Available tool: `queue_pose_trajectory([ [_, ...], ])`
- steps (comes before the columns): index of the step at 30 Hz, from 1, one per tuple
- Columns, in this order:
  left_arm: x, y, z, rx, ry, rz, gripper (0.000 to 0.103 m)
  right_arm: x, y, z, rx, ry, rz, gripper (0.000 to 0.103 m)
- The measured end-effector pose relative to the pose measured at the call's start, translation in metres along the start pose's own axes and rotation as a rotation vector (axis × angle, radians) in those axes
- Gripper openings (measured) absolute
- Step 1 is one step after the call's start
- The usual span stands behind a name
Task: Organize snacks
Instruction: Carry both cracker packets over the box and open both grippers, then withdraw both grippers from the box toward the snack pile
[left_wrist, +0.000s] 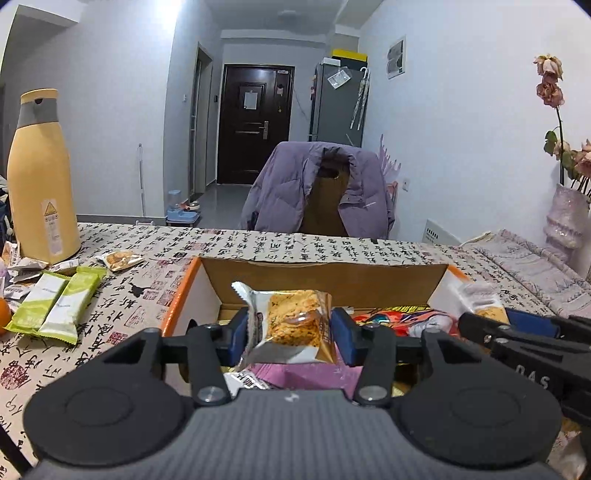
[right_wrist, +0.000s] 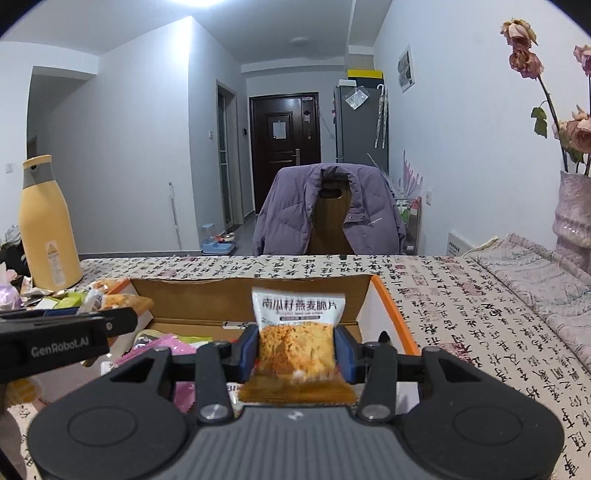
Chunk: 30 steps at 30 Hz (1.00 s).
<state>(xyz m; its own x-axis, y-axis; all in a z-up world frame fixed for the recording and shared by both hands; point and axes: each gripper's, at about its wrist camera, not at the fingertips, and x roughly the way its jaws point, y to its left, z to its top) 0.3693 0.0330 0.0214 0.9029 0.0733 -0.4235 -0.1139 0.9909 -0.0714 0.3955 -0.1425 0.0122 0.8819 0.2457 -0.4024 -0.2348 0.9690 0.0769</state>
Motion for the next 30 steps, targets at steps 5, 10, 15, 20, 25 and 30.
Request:
queue_pose_trajectory([
  [5,-0.005,0.01,-0.001,-0.022,-0.019,0.006,0.103,-0.011,-0.009,0.002,0.037,-0.031,-0.001,0.098],
  [10,-0.008,0.012,-0.001,-0.021,-0.013,-0.023,0.103,-0.013,-0.016,0.003,0.074,-0.024,0.005,0.103],
  [15,-0.008,0.012,-0.001,-0.026,-0.007,-0.016,0.103,-0.011,-0.018,0.002,0.076,-0.017,-0.003,0.103],
  [20,-0.01,0.008,0.0,-0.013,-0.004,-0.014,0.103,-0.014,-0.016,0.003,0.074,-0.02,0.0,0.103],
  [25,-0.021,0.003,0.006,-0.013,-0.018,-0.01,0.103,-0.024,-0.017,0.012,0.079,-0.027,0.006,0.103],
  [30,-0.035,0.001,0.009,-0.008,-0.017,-0.002,0.103,-0.045,-0.021,0.019,0.104,-0.036,0.026,0.103],
])
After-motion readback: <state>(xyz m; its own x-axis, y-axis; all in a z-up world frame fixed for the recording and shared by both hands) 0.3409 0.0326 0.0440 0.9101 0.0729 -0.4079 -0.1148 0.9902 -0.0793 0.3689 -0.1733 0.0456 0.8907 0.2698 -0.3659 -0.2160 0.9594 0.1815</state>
